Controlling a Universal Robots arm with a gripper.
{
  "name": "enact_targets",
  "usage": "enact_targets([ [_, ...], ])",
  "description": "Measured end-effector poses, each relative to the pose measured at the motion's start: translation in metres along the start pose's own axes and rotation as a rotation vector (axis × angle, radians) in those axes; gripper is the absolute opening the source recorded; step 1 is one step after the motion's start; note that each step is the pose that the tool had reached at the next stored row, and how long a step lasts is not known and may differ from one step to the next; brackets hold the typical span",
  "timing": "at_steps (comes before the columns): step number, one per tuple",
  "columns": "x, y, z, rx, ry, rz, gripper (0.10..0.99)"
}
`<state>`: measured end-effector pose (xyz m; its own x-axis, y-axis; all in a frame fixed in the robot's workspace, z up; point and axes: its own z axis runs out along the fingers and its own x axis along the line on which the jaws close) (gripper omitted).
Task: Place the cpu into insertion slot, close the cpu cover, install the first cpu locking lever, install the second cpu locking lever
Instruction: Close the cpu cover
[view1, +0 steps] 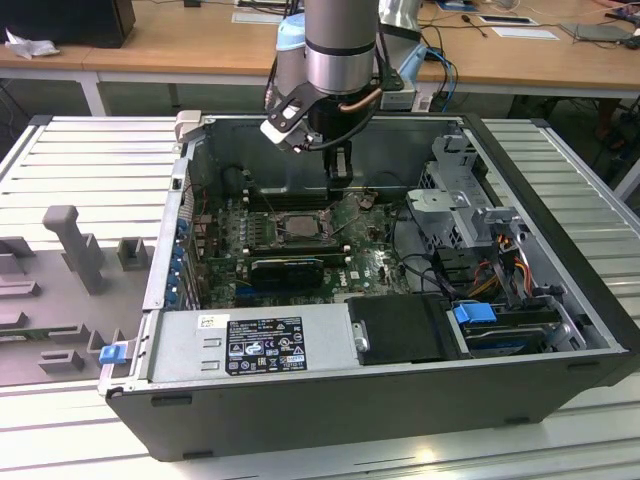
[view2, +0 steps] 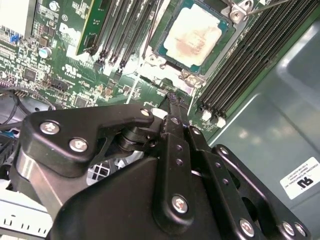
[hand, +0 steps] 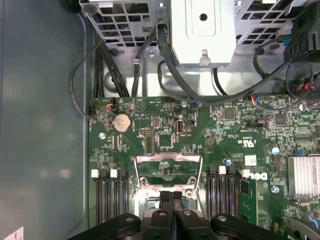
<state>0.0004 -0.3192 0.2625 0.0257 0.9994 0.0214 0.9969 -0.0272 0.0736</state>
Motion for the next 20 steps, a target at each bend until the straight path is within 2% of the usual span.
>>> enact_targets([
  [4, 0.0001, 0.0014, -0.0019, 0.000, 0.0003, 0.000, 0.106],
  [7, 0.0003, 0.0109, -0.0014, 0.001, -0.0001, 0.000, 0.106],
  [12, 0.0011, 0.0422, 0.0017, 0.006, 0.0000, 0.000, 0.106],
  [15, 0.0013, 0.0506, 0.0047, 0.006, -0.0001, 0.000, 0.106],
  [20, 0.0013, 0.0580, 0.0140, 0.007, 0.0002, 0.000, 0.106],
])
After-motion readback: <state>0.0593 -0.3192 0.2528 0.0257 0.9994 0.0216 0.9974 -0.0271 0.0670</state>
